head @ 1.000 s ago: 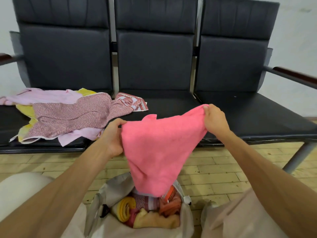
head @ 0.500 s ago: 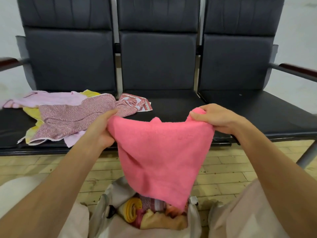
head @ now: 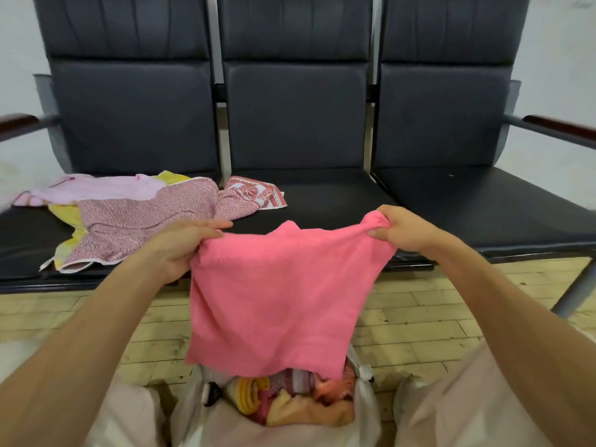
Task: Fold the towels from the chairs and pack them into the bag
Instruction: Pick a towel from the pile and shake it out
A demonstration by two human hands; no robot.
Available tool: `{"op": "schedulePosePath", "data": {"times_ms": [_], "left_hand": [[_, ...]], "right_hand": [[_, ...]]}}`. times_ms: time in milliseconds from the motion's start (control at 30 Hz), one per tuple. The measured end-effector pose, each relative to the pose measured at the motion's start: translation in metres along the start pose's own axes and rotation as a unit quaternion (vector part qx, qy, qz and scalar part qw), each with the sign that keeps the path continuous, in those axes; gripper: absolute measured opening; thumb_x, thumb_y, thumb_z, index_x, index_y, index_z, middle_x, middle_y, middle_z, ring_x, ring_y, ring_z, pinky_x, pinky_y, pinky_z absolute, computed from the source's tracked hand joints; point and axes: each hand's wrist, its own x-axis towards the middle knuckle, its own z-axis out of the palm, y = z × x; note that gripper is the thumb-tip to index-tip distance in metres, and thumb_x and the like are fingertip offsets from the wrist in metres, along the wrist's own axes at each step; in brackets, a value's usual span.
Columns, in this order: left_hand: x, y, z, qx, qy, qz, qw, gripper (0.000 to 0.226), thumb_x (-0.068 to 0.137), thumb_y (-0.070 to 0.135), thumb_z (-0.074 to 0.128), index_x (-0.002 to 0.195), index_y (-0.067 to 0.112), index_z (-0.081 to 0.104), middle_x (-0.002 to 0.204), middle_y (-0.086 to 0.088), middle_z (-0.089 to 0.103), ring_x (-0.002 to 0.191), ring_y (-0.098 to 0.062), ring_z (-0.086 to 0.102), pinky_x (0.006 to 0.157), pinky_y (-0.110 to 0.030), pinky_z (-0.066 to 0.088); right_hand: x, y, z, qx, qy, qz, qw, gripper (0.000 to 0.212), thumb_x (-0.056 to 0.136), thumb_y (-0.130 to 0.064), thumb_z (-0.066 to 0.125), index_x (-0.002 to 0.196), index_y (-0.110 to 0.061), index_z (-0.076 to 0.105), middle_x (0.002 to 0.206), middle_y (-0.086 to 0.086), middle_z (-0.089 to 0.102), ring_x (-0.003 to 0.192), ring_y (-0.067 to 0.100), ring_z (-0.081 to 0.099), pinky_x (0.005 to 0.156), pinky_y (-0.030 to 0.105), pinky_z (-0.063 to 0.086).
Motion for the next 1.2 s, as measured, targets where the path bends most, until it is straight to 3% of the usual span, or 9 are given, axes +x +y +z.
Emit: {"op": "schedulePosePath", "data": {"times_ms": [200,333,500,667,833,900,1000,1100,1200], "left_hand": [[-0.003,0.013,-0.002,-0.221,0.196,0.055,0.954,0.016,0.085,0.008,0.064,0.096,0.016,0.072,0.089,0.007,0.068,0.073,-0.003,0.059,0.052,-0.016,0.047],[-0.003,0.011,-0.006,-0.184,0.129,0.037,0.974,0.016,0.088,0.011,0.062,0.1,0.017,0.071,0.096,0.002,0.065,0.079,-0.01,0.055,0.062,-0.025,0.044],[-0.005,0.014,-0.013,-0.16,0.027,0.074,0.984,0.019,0.091,0.008,0.059,0.108,0.013,0.068,0.095,-0.004,0.066,0.079,-0.011,0.058,0.071,-0.026,0.046],[-0.003,0.013,-0.02,0.063,0.097,0.196,0.974,0.023,0.094,0.007,0.057,0.095,0.025,0.071,0.099,-0.002,0.069,0.089,-0.016,0.063,0.083,-0.038,0.055],[-0.001,0.012,-0.024,0.249,0.176,0.283,0.91,0.024,0.095,0.006,0.052,0.094,0.02,0.072,0.095,-0.003,0.066,0.088,-0.022,0.059,0.088,-0.05,0.052],[-0.003,0.015,-0.021,0.179,0.171,0.276,0.929,0.02,0.095,0.011,0.055,0.087,0.023,0.069,0.099,-0.004,0.067,0.087,-0.018,0.06,0.082,-0.046,0.055],[-0.004,0.018,-0.015,0.03,0.173,0.219,0.96,0.01,0.093,0.021,0.061,0.087,0.023,0.069,0.1,-0.005,0.065,0.085,-0.017,0.057,0.067,-0.035,0.053],[-0.002,0.018,-0.017,-0.105,0.148,0.136,0.974,0.01,0.092,0.025,0.063,0.094,0.019,0.07,0.091,-0.001,0.061,0.084,-0.015,0.055,0.066,-0.029,0.049],[-0.002,0.017,-0.017,-0.194,0.106,0.07,0.973,0.01,0.092,0.025,0.062,0.094,0.019,0.07,0.089,0.003,0.062,0.082,-0.012,0.056,0.07,-0.028,0.048]], "right_hand": [[0.003,-0.002,-0.008,0.381,0.122,0.056,0.915,0.022,0.095,-0.018,0.062,0.116,-0.015,0.066,0.118,0.004,0.064,0.109,0.021,0.061,0.093,0.043,0.053],[0.003,-0.007,-0.008,0.47,0.199,0.083,0.856,0.025,0.094,-0.014,0.062,0.119,-0.013,0.064,0.119,0.004,0.061,0.104,0.015,0.059,0.083,0.03,0.051],[-0.001,-0.01,-0.01,0.439,0.217,0.07,0.869,0.013,0.095,-0.013,0.06,0.1,-0.019,0.07,0.112,-0.001,0.065,0.106,0.015,0.059,0.089,0.031,0.052],[-0.006,-0.007,-0.017,0.364,0.176,0.028,0.914,0.026,0.078,-0.005,0.077,0.096,-0.022,0.072,0.111,0.003,0.067,0.106,0.021,0.062,0.082,0.03,0.052],[-0.011,-0.014,-0.019,0.041,0.222,-0.055,0.973,0.02,0.086,-0.008,0.069,0.103,-0.018,0.074,0.102,-0.009,0.067,0.098,0.006,0.057,0.085,0.014,0.042],[-0.011,-0.013,-0.016,-0.021,0.229,-0.064,0.971,0.016,0.094,-0.011,0.059,0.103,-0.014,0.072,0.096,-0.006,0.067,0.089,0.005,0.057,0.071,0.005,0.036],[-0.007,-0.011,-0.012,-0.016,0.238,-0.032,0.971,0.015,0.098,-0.019,0.053,0.106,-0.014,0.064,0.102,-0.001,0.065,0.087,0.009,0.055,0.067,0.017,0.039],[-0.004,-0.012,-0.011,0.15,0.238,0.026,0.959,0.015,0.095,-0.026,0.06,0.106,-0.015,0.063,0.106,-0.009,0.06,0.103,0.012,0.053,0.087,0.031,0.044],[-0.006,-0.014,-0.013,0.343,0.206,0.078,0.913,0.019,0.095,-0.032,0.061,0.097,-0.016,0.07,0.102,-0.007,0.062,0.098,0.012,0.056,0.082,0.032,0.049]]}}
